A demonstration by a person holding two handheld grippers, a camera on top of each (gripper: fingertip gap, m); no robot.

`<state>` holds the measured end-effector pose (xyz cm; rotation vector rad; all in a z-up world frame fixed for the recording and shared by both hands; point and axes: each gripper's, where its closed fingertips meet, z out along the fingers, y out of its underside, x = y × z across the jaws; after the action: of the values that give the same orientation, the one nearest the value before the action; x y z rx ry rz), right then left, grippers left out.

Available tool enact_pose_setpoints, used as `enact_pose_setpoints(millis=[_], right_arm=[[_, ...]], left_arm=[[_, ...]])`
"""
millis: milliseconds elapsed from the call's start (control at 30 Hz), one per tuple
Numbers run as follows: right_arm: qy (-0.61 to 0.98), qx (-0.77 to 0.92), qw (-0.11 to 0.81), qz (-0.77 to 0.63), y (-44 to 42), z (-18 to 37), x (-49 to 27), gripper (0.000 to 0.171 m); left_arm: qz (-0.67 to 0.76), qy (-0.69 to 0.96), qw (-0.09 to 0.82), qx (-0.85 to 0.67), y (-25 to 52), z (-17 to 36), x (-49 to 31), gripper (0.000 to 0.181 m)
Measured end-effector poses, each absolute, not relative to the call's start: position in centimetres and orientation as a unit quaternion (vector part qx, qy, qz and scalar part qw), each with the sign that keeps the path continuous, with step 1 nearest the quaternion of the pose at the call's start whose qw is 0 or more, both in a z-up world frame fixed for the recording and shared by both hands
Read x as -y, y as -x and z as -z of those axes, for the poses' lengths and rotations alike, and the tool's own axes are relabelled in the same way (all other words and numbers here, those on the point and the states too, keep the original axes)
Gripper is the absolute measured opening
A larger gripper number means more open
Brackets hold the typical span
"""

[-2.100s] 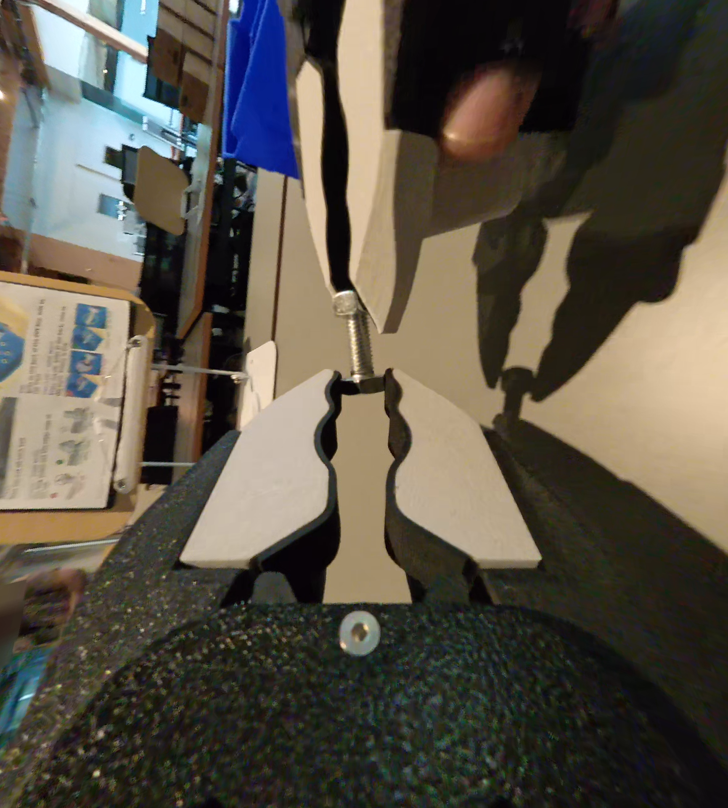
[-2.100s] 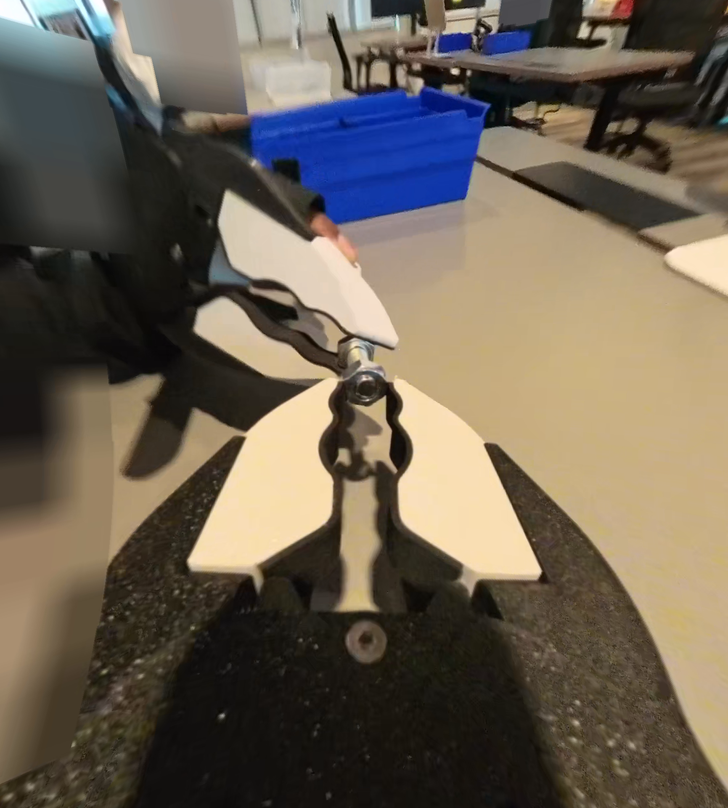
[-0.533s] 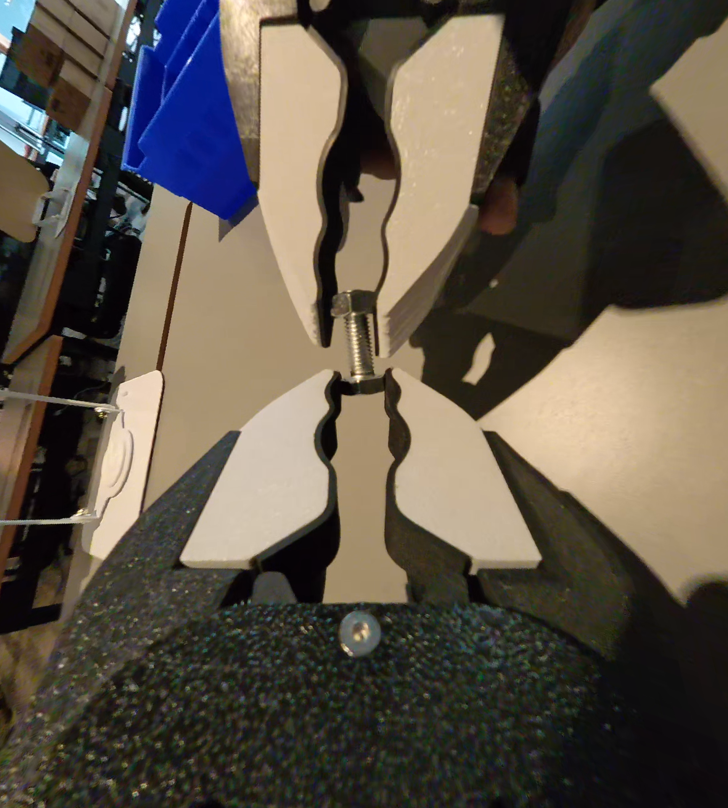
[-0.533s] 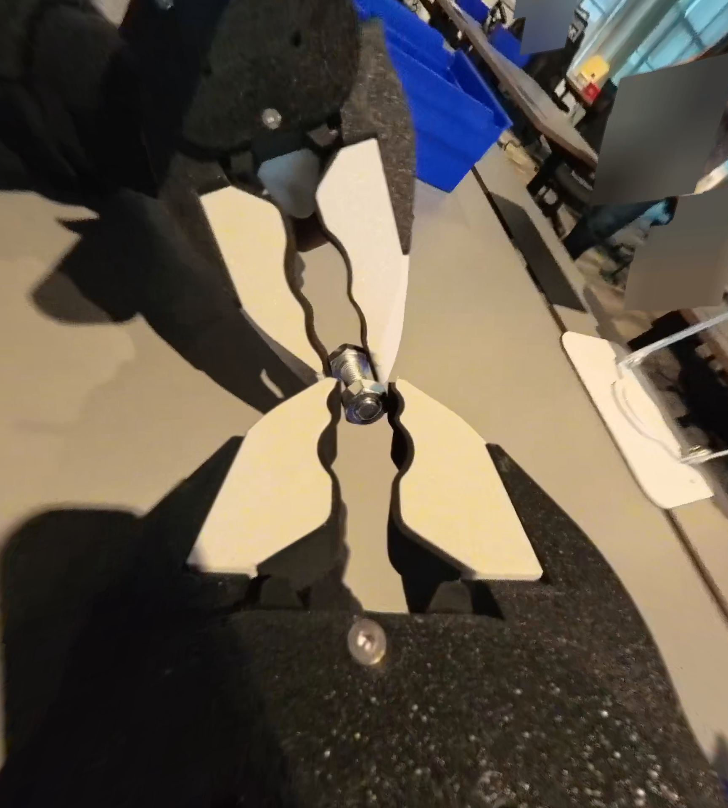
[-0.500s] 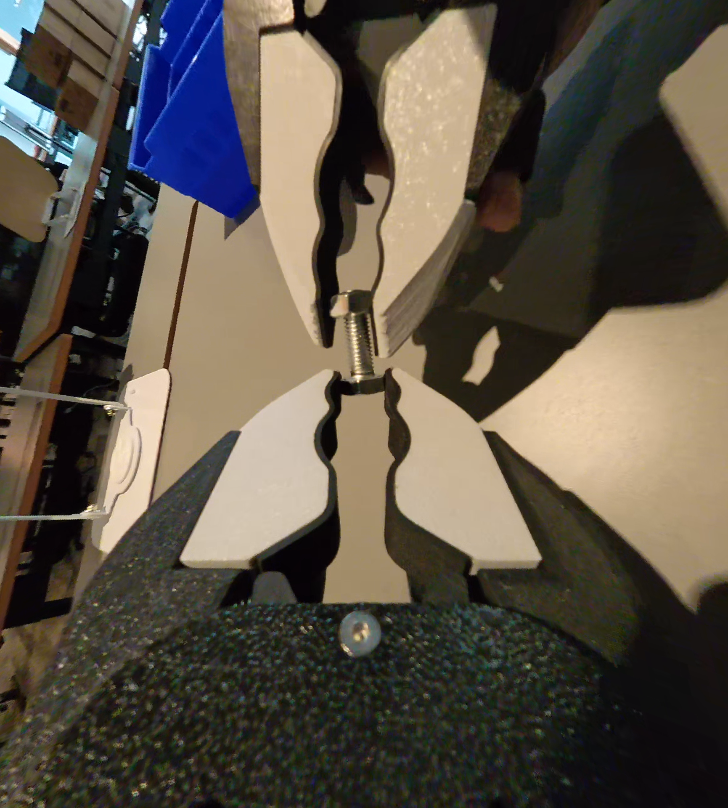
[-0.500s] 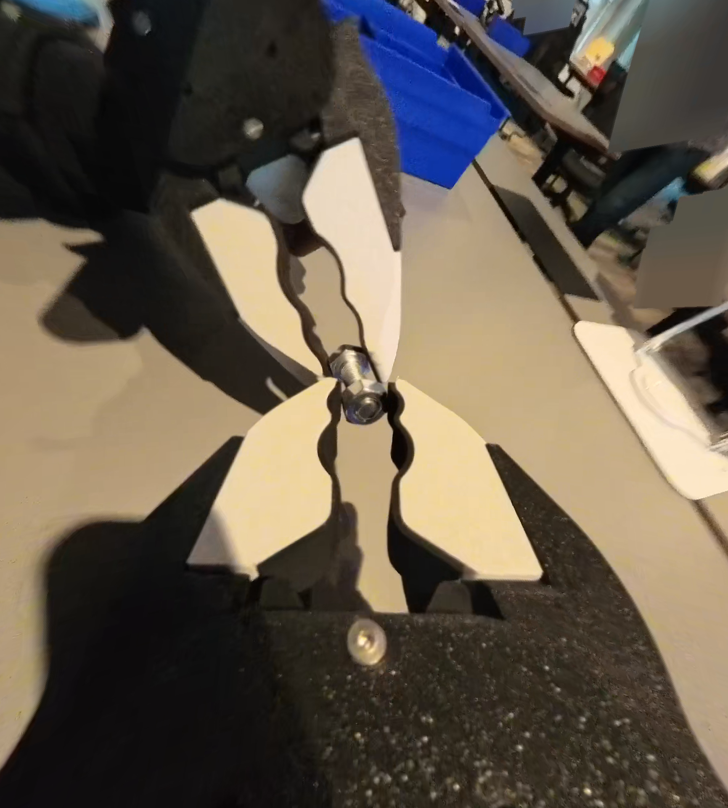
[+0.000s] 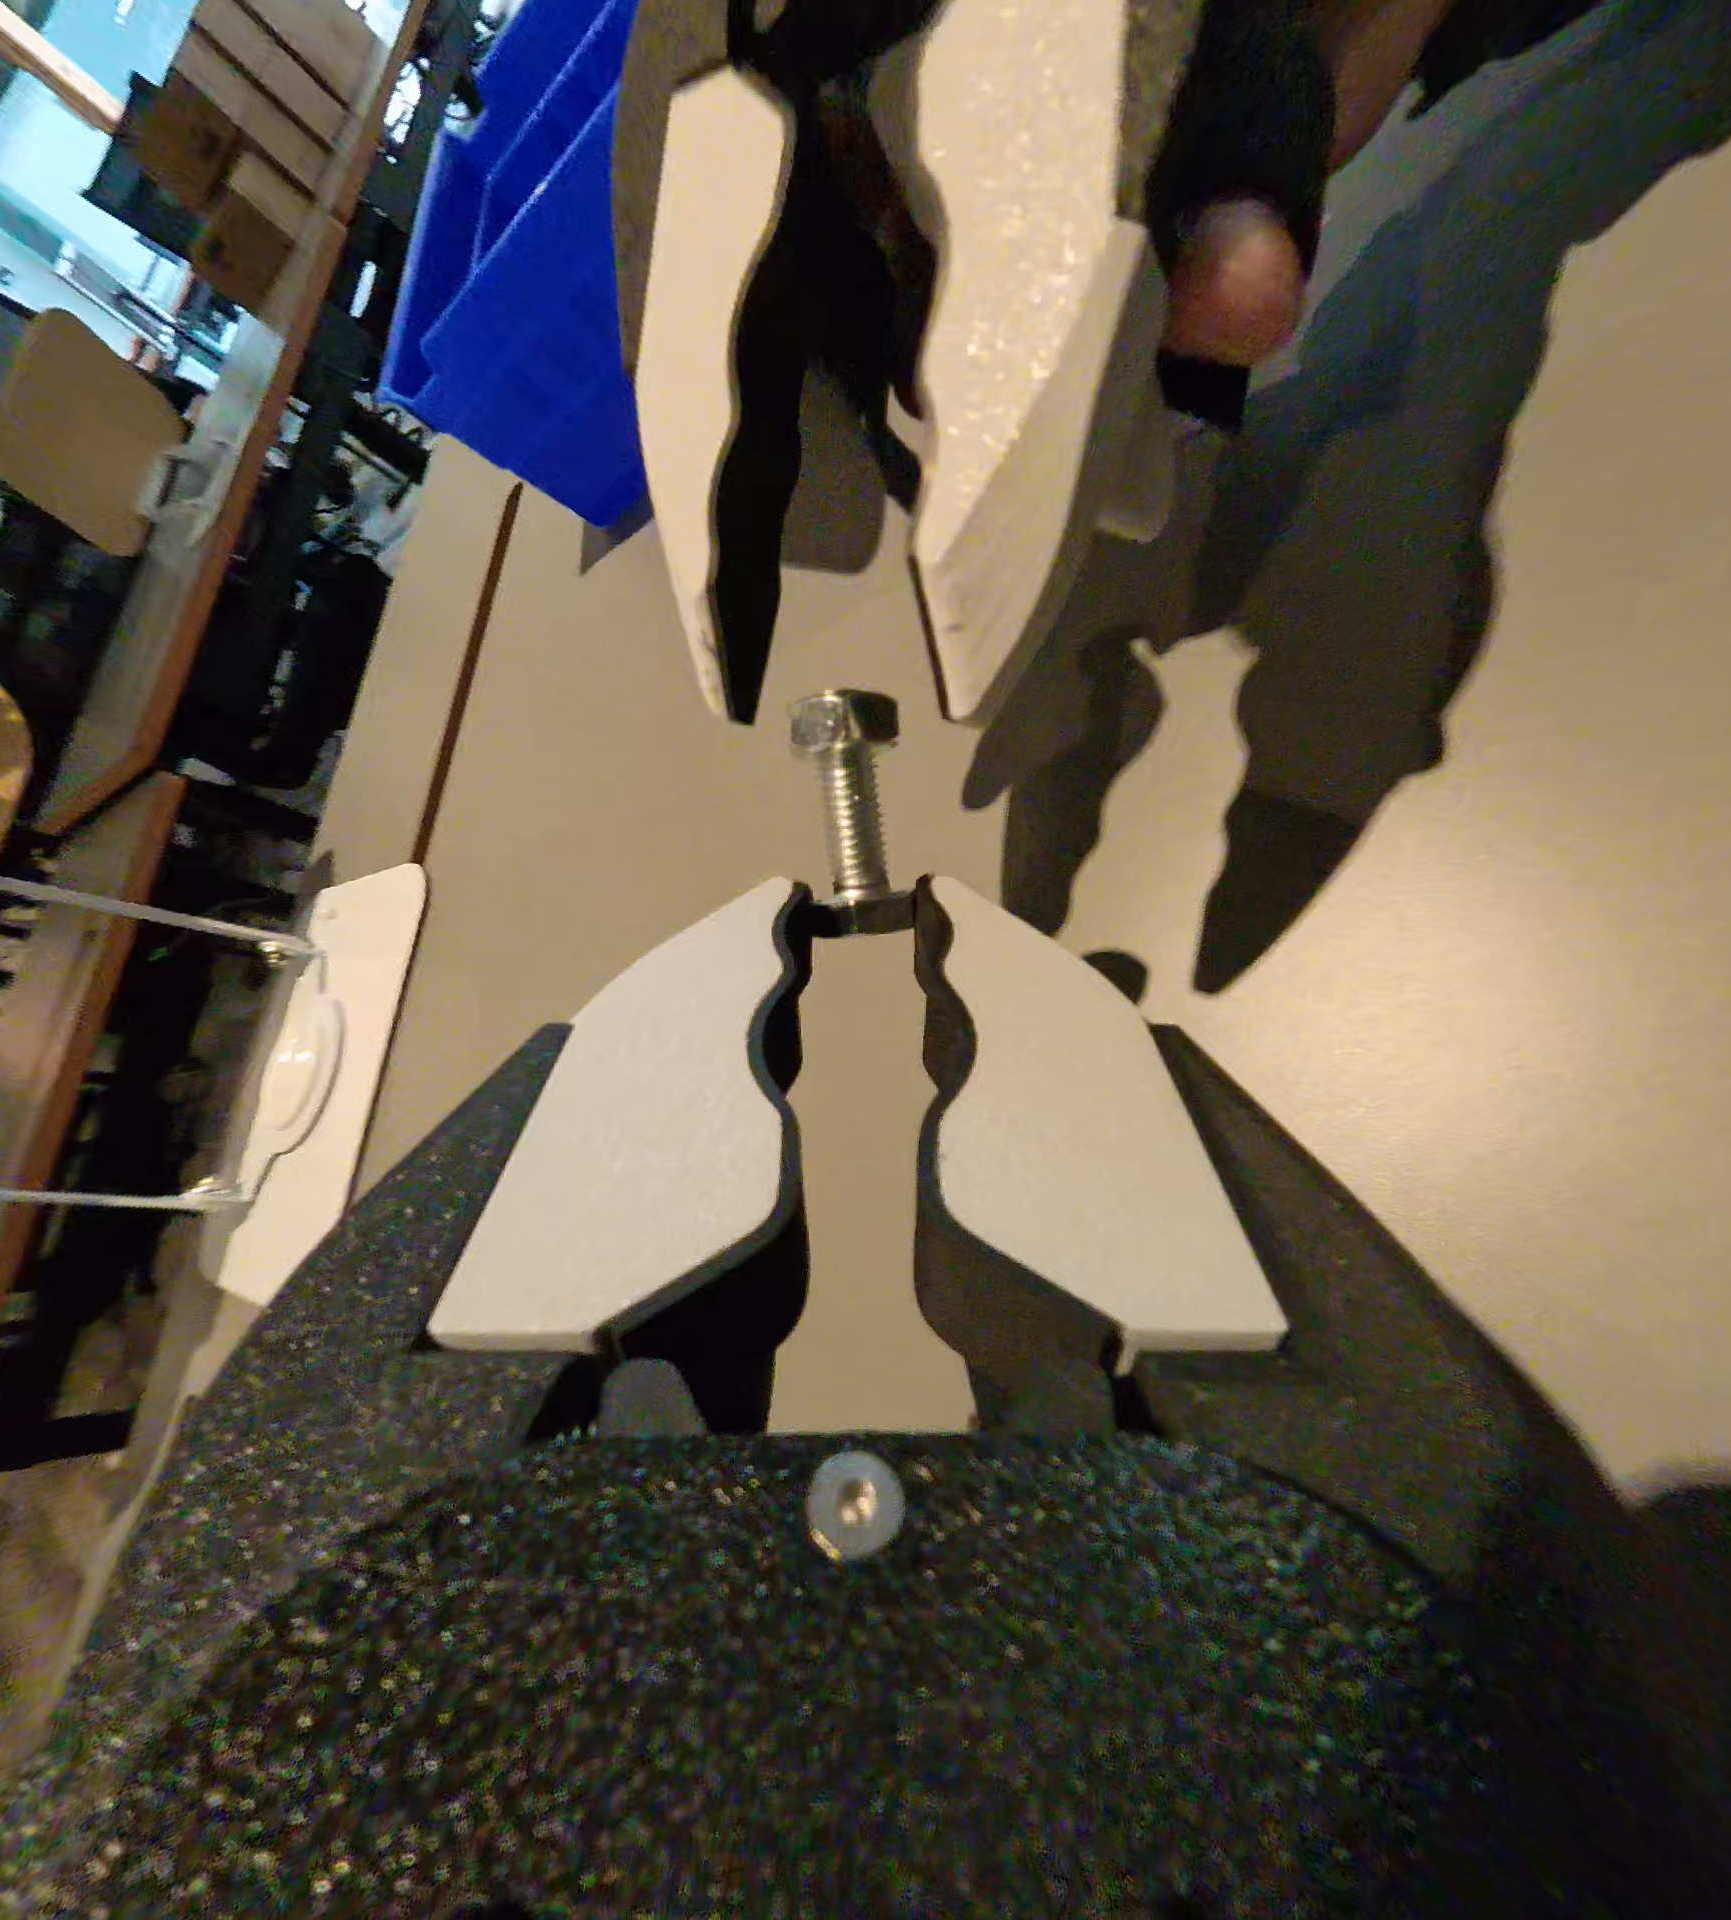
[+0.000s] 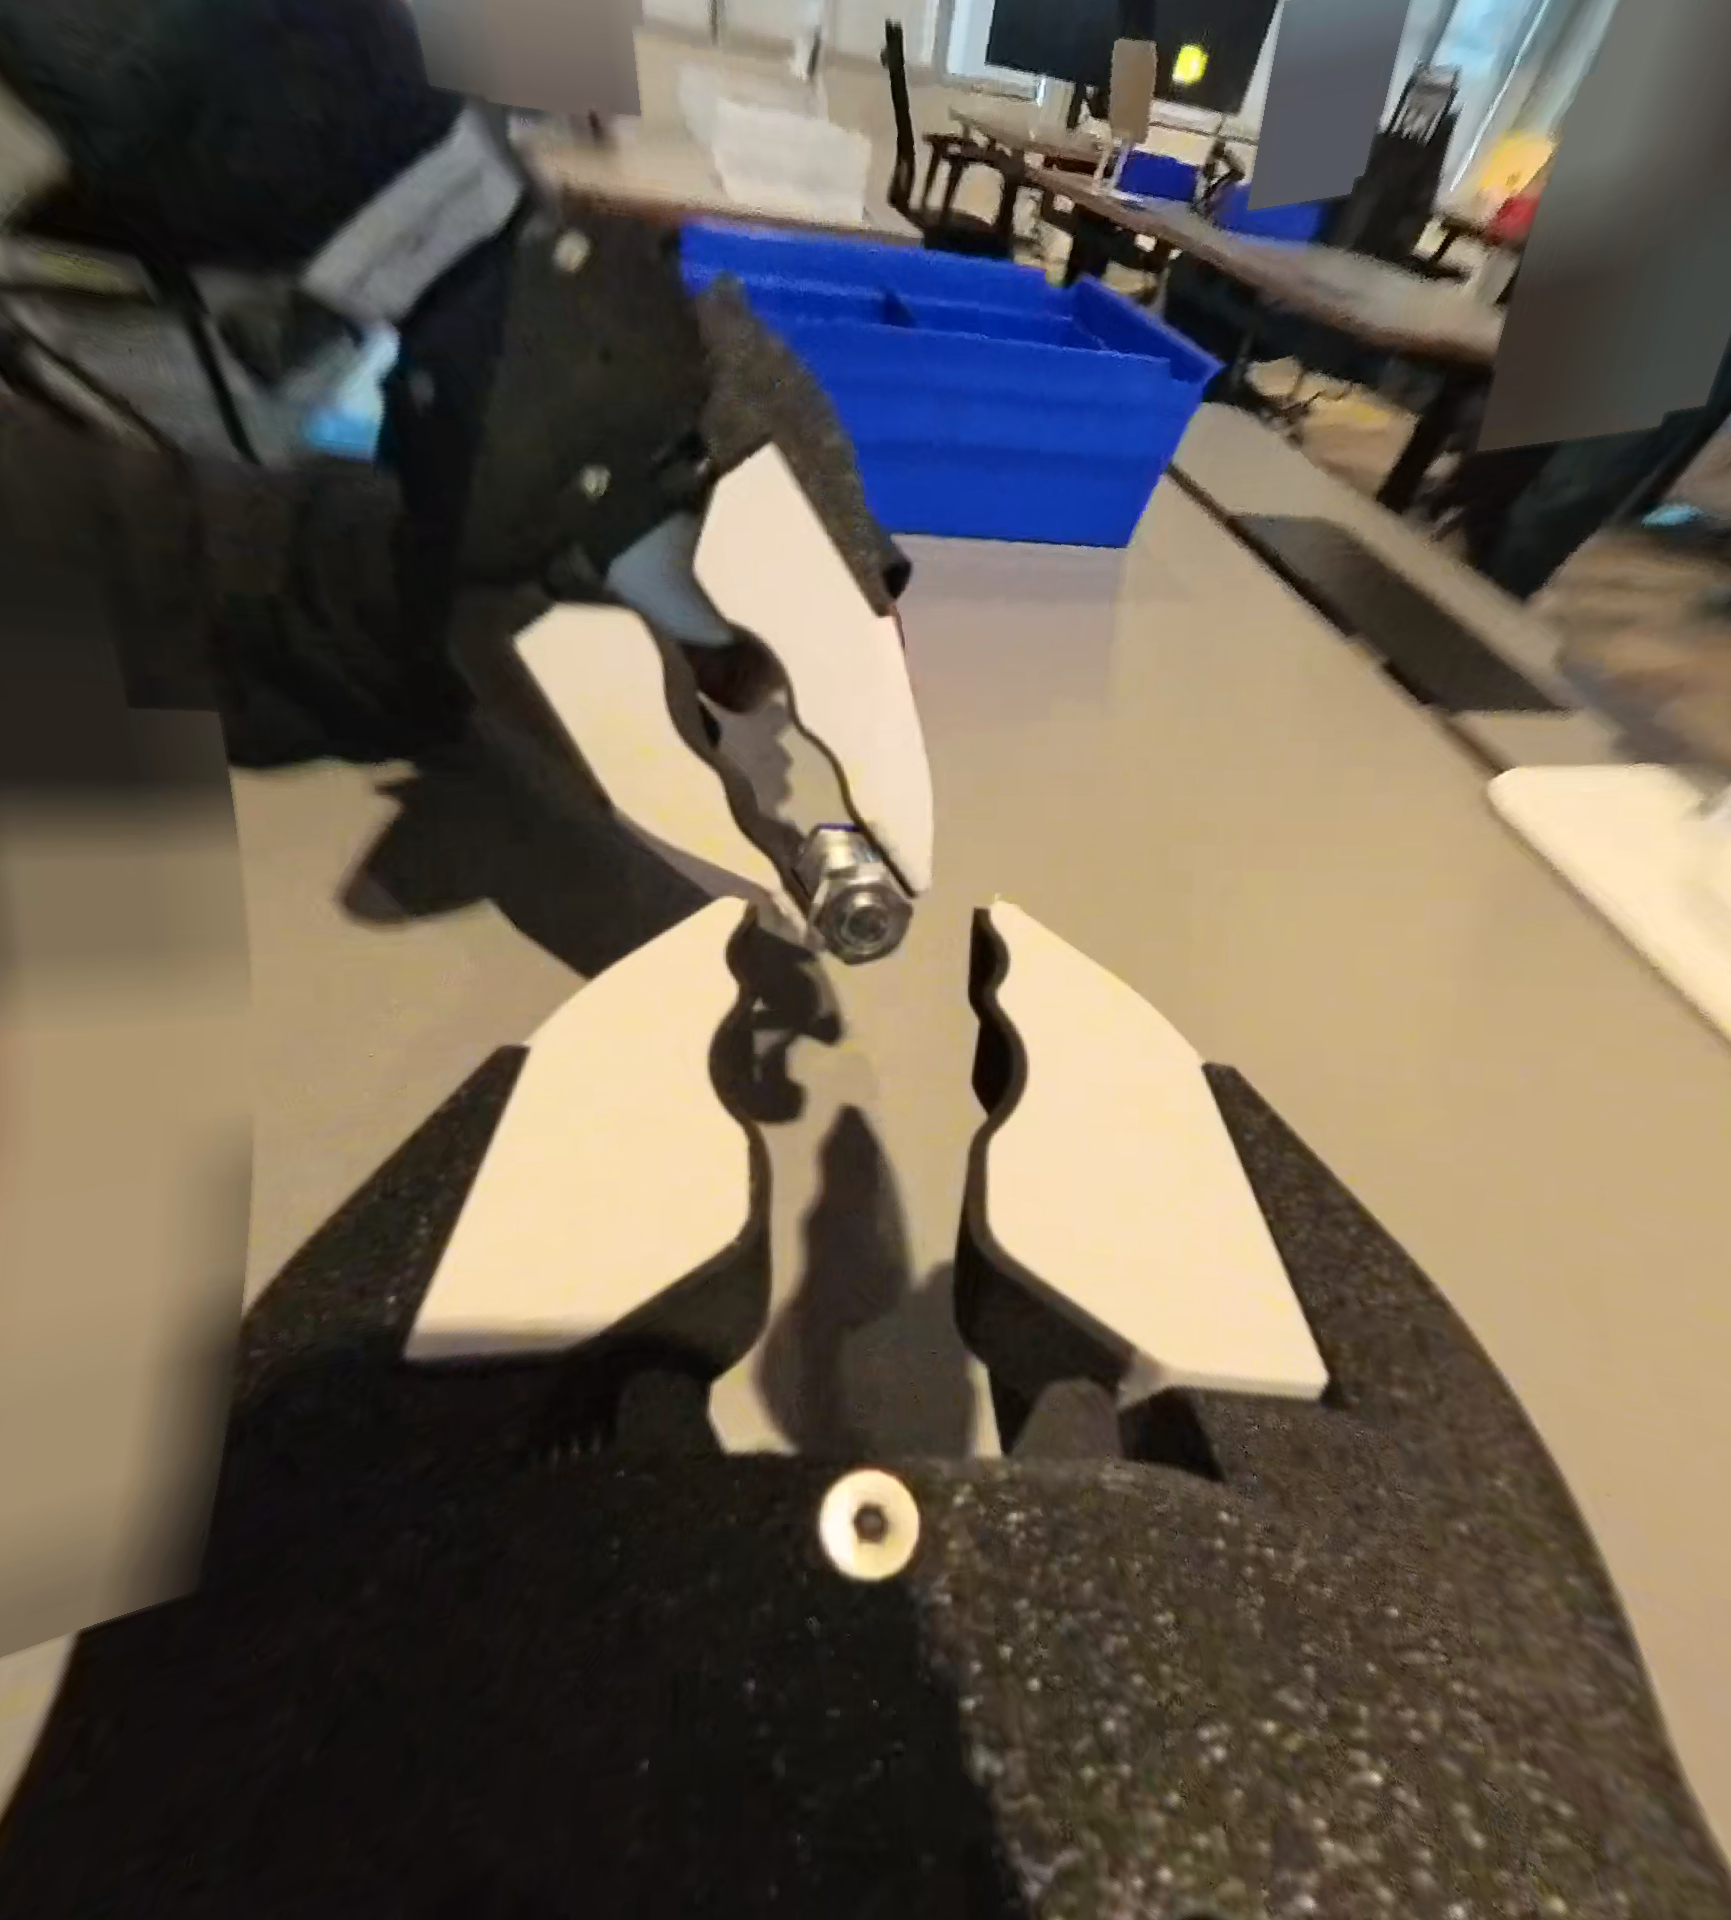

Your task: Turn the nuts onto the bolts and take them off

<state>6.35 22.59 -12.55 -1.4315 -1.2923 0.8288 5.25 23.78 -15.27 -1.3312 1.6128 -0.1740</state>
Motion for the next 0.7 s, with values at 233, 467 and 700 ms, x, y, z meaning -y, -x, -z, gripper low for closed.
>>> enact_pose_setpoints(millis=[233,467,700], right_arm=[[0.543,0.621,0.534,-0.187,-5.9,14.1,-22.1,0.028],[0.628,0.565,0.487,-0.223,-5.4,15.3,-23.0,0.020],[0.668,0.394,0.361,-0.518,-5.2,13.6,-22.6,0.020]], left_arm=[[0.113,0.550,0.473,-0.679,-5.7,15.9,-22.8,0.019],[0.037,0.544,0.478,-0.689,-5.2,16.5,-23.8,0.019],[0.006,0.531,0.510,-0.677,-5.1,15.3,-24.2,0.019]])
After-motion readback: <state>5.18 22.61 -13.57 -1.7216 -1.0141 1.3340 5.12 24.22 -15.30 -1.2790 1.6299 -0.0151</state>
